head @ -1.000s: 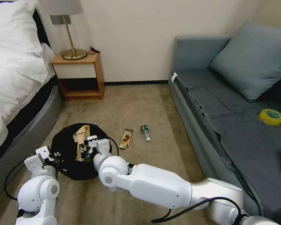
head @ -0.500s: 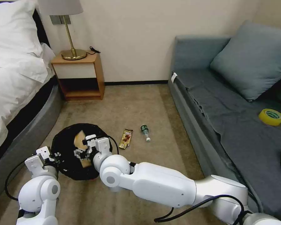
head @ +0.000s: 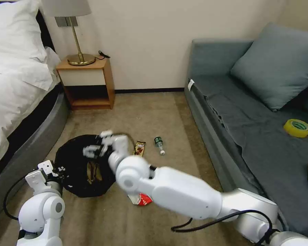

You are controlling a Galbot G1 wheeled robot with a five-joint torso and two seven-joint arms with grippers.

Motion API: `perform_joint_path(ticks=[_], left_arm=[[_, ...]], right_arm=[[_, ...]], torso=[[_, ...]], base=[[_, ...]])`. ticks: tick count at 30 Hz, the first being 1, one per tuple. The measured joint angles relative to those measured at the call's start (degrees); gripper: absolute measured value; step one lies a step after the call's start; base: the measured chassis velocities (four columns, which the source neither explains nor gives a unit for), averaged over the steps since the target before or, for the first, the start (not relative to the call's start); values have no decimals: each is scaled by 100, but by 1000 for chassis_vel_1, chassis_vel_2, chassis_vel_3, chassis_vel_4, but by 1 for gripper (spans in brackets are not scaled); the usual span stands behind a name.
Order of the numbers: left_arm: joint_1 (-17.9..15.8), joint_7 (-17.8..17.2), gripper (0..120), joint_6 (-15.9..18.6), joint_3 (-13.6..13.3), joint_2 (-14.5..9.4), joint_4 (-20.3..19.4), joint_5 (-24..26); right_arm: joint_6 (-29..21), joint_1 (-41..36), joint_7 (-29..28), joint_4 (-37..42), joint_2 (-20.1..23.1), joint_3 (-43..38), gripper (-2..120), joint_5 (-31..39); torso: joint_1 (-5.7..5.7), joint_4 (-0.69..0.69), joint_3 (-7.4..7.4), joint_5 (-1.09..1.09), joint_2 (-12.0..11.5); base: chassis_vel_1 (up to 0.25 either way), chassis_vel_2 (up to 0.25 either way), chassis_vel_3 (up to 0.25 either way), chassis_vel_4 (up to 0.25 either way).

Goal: Pick up the trash bin, then pick up the garbage on the floor and place it into the trash bin.

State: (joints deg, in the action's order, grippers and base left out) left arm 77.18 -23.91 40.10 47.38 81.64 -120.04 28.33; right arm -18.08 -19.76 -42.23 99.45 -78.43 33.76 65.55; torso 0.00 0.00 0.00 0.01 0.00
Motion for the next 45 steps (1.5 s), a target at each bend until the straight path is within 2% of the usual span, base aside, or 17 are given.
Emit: perform_joint_path(ticks=[4,5,7,8,12,17,23,33,39,45], left_arm=[[-6,2,3,-12,58,-44,13,16],[-9,3,3,-14,77,-58,13,19],[-9,4,3,-17,101,-79,13,33],[-9,4,3,-17,101,-79,13,33],[2,8,3,-38,138,-93,22,44],[22,11,3,-55,162,-87,27,46],[71,13,3,-76,177,-45,27,46],[115,15,3,-93,206,-27,11,42],[149,15,3,-107,211,1,-6,36],[155,15,3,-133,209,40,8,18]], right_arm=[[-410,-71,-8,30,385,-214,100,-54],[-628,-99,77,24,596,-213,100,-47],[-986,-112,441,-97,1037,-62,100,-40],[-986,-112,441,-97,1037,-62,100,-40],[-1547,-14,1410,-698,1516,255,100,117],[-1744,203,1993,-1352,1476,755,100,410],[-1339,447,2633,-1930,1346,1800,100,449],[-1002,395,2759,-2329,844,2724,100,474],[-792,274,2740,-2706,651,2915,100,335],[-664,176,2755,-2957,633,2975,100,266]], torso=[[0,0,0,1,0],[0,0,0,1,0],[0,0,0,1,0],[0,0,0,1,0],[0,-3,0,2,0],[0,1,0,1,0],[0,0,0,0,0],[0,1,0,-1,0],[0,1,0,-1,0],[0,0,0,-1,0]], base=[[0,0,0,0],[0,0,0,0],[0,0,0,0],[0,0,0,0],[0,0,0,0],[0,0,0,0],[0,0,0,0],[0,0,0,0],[0,0,0,0],[0,0,0,0]])
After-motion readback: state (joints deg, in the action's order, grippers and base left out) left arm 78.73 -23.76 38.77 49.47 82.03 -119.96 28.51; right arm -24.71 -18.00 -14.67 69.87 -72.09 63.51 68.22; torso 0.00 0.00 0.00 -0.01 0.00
